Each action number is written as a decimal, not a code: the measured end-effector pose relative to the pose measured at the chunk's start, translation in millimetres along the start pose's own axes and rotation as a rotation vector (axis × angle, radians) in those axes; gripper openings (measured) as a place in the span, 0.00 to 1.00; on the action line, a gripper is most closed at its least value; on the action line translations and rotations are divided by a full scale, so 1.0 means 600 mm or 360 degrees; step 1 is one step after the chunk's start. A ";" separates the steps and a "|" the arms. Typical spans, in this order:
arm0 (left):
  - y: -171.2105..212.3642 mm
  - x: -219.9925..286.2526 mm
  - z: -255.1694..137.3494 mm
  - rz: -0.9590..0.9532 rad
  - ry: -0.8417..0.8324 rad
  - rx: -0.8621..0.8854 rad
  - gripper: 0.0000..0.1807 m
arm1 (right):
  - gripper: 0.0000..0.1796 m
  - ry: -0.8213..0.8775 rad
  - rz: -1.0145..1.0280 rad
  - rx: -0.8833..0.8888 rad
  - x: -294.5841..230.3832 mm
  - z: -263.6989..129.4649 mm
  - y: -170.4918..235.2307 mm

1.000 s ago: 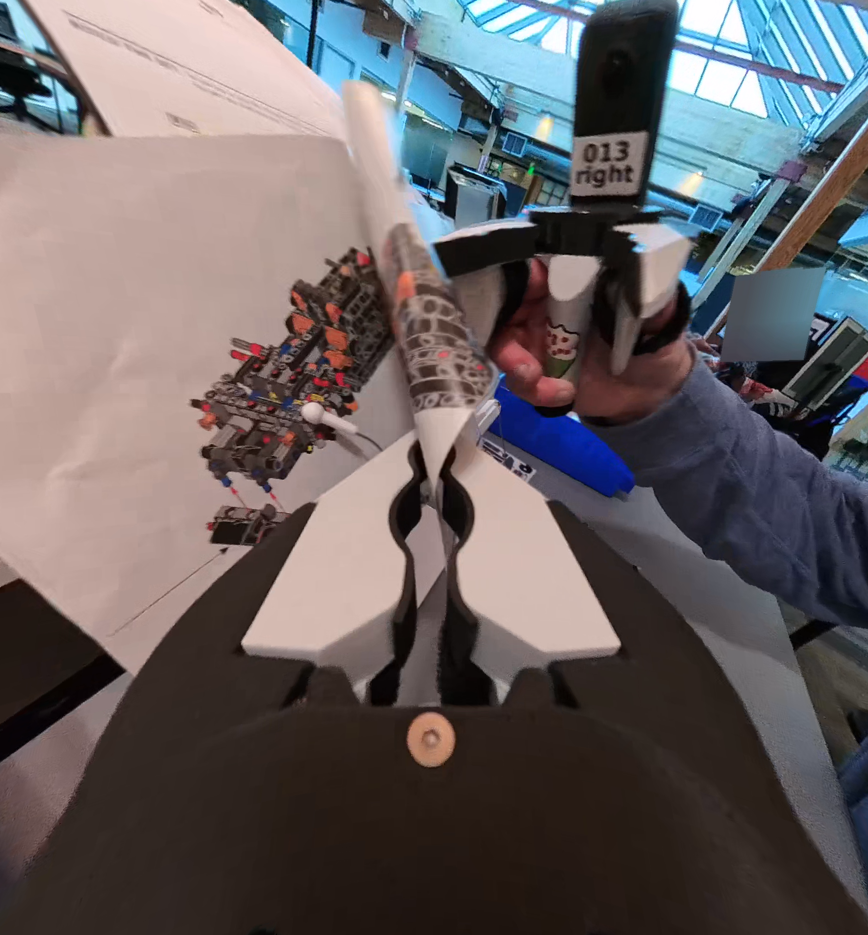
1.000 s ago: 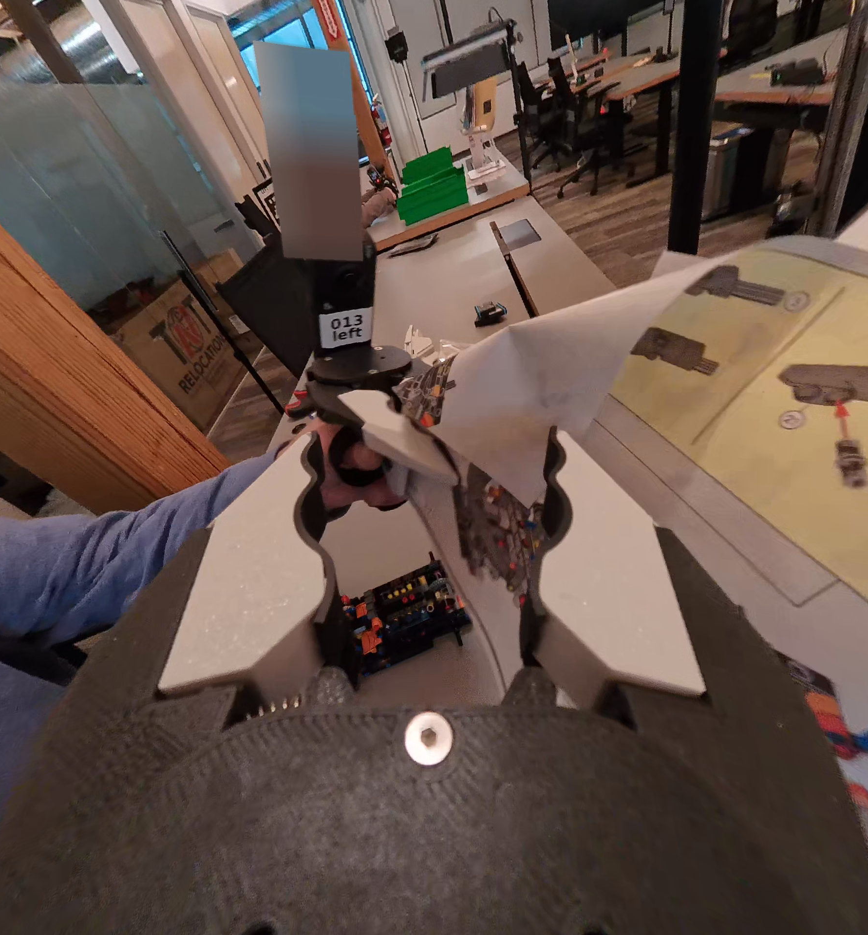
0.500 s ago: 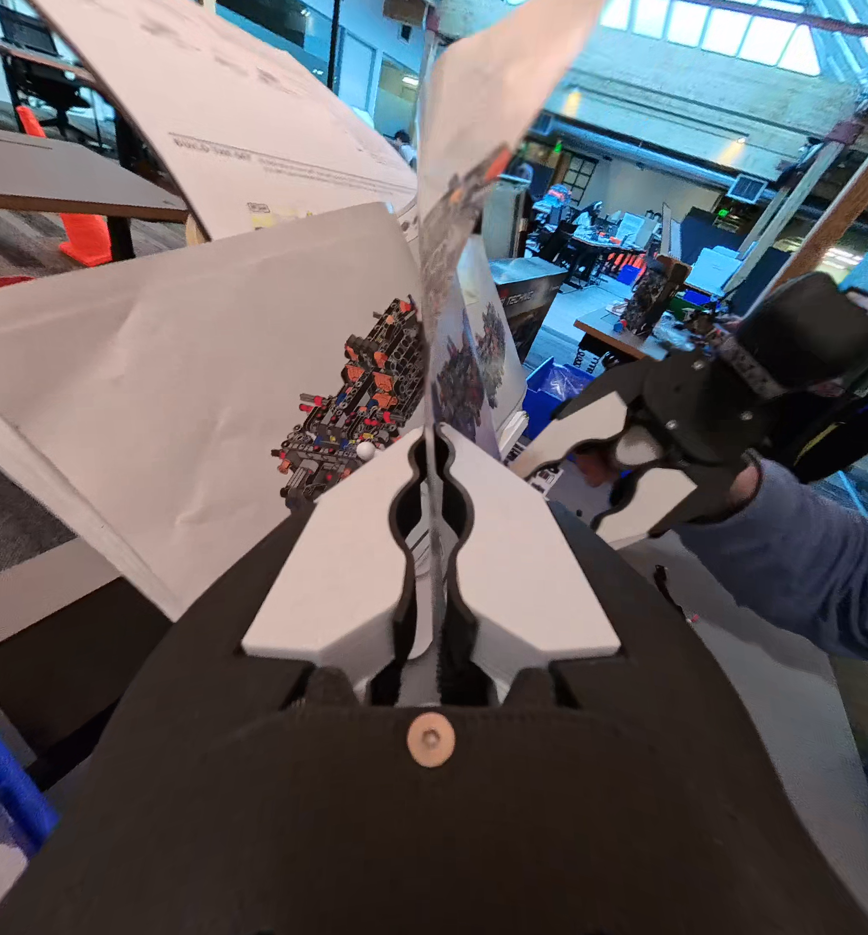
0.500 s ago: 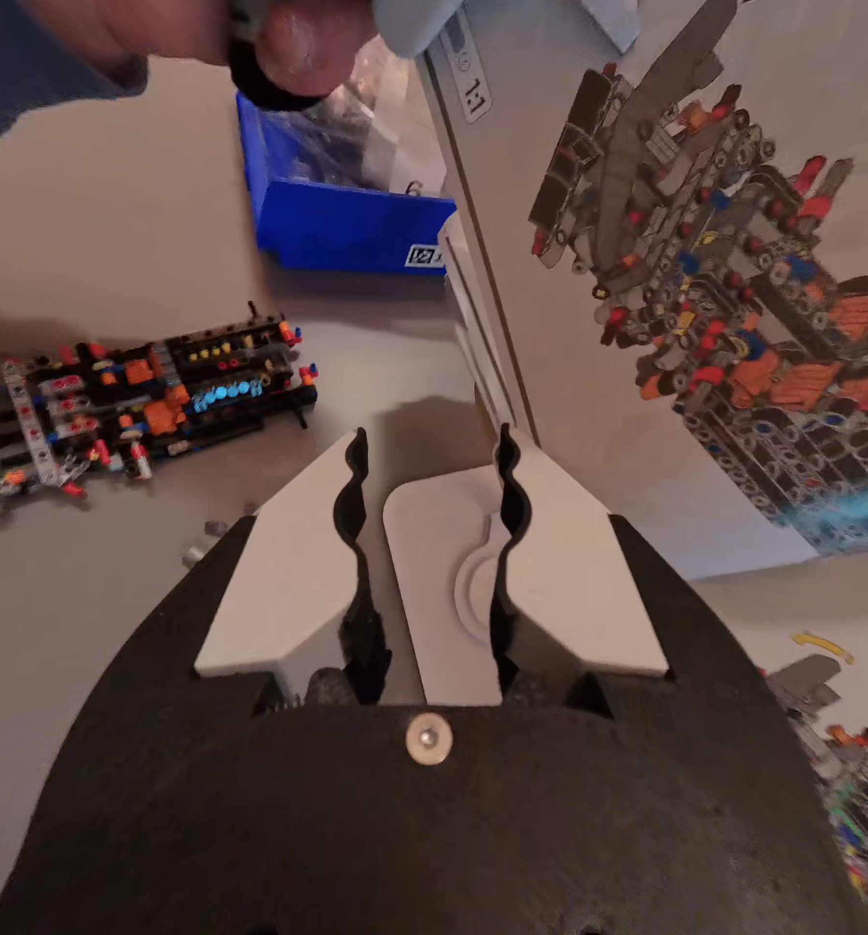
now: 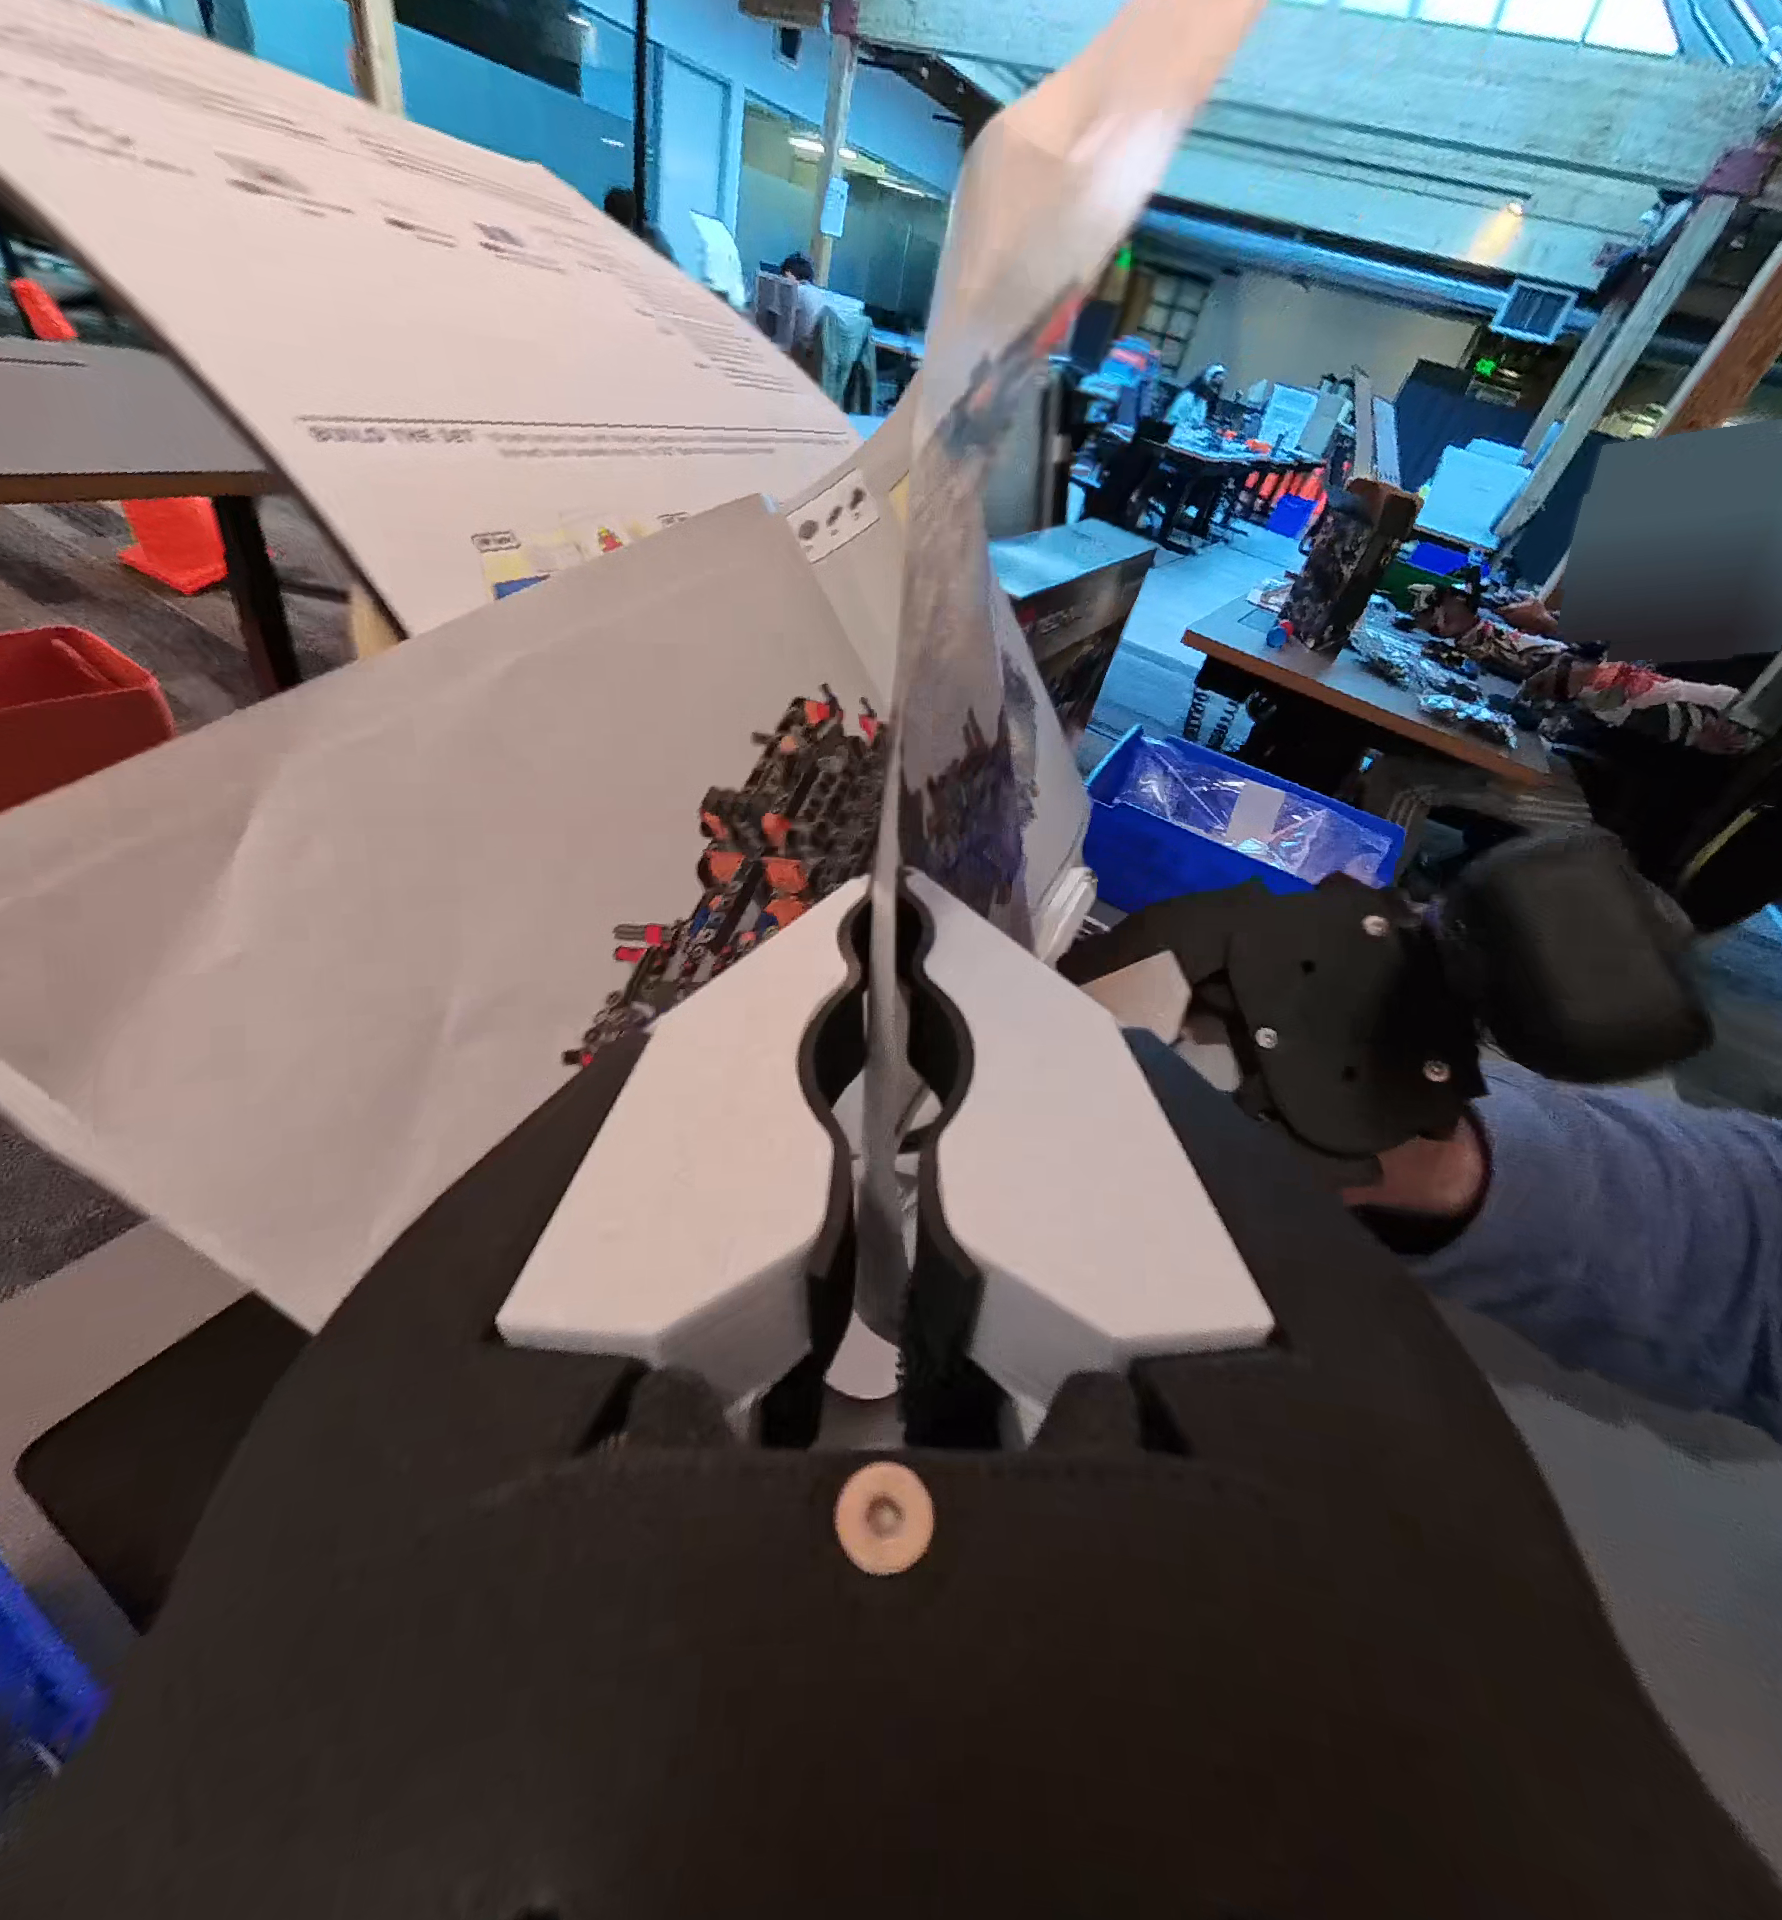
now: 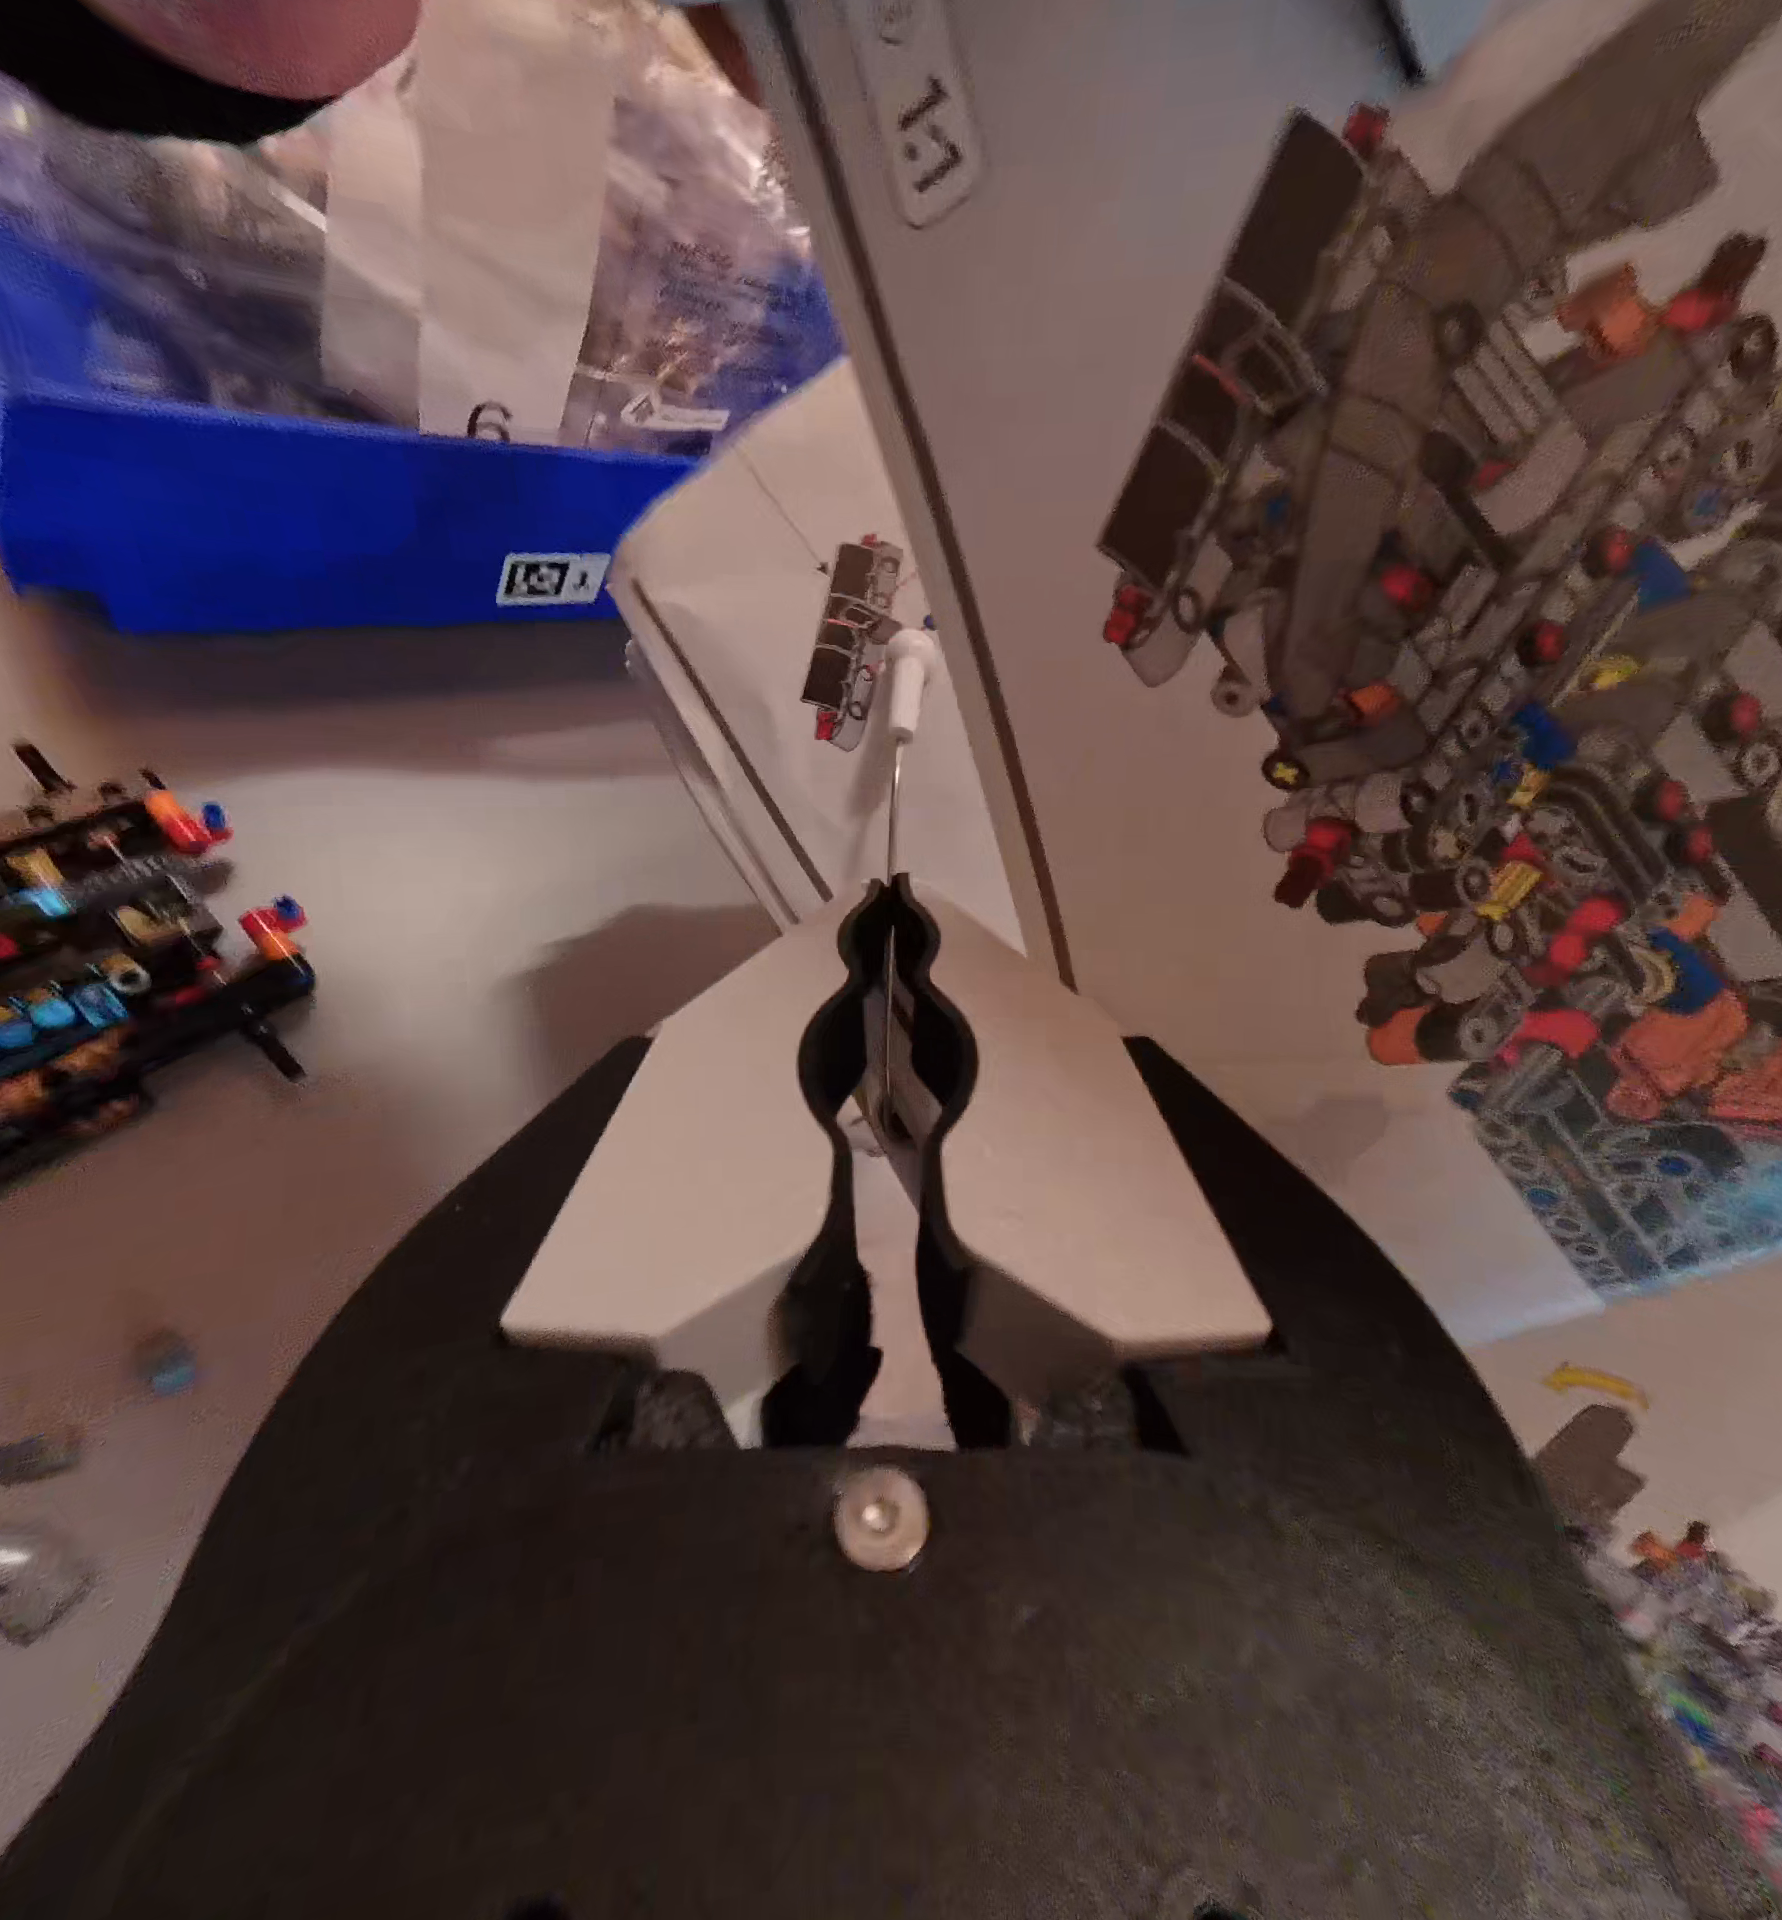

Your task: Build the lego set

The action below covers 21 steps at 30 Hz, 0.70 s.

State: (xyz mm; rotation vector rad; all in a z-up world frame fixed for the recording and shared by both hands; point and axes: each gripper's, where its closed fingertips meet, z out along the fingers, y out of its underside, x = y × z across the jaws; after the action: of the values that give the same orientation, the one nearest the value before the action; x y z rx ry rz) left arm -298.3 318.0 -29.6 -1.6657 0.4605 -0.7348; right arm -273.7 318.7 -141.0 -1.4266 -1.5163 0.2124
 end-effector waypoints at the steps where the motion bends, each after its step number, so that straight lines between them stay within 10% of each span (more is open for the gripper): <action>1: 0.005 -0.009 -0.001 -0.0018 -0.0027 0.0005 0.00 | 0.00 -0.0011 -0.0070 -0.0010 -0.004 0.002 0.001; 10: 0.088 -0.085 0.008 -0.0228 -0.0307 0.0011 0.00 | 0.00 -0.0115 -0.0263 0.0237 -0.031 -0.016 -0.001; 21: 0.138 -0.098 0.000 -0.0373 -0.0302 0.0066 0.00 | 0.00 -0.0039 0.0336 0.0559 0.016 -0.041 -0.009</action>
State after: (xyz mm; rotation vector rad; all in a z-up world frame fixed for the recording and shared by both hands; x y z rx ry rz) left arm -333.8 338.1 -122.7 -1.7488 0.1159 -0.7418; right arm -257.6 313.5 -120.1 -1.2997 -1.2711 0.5972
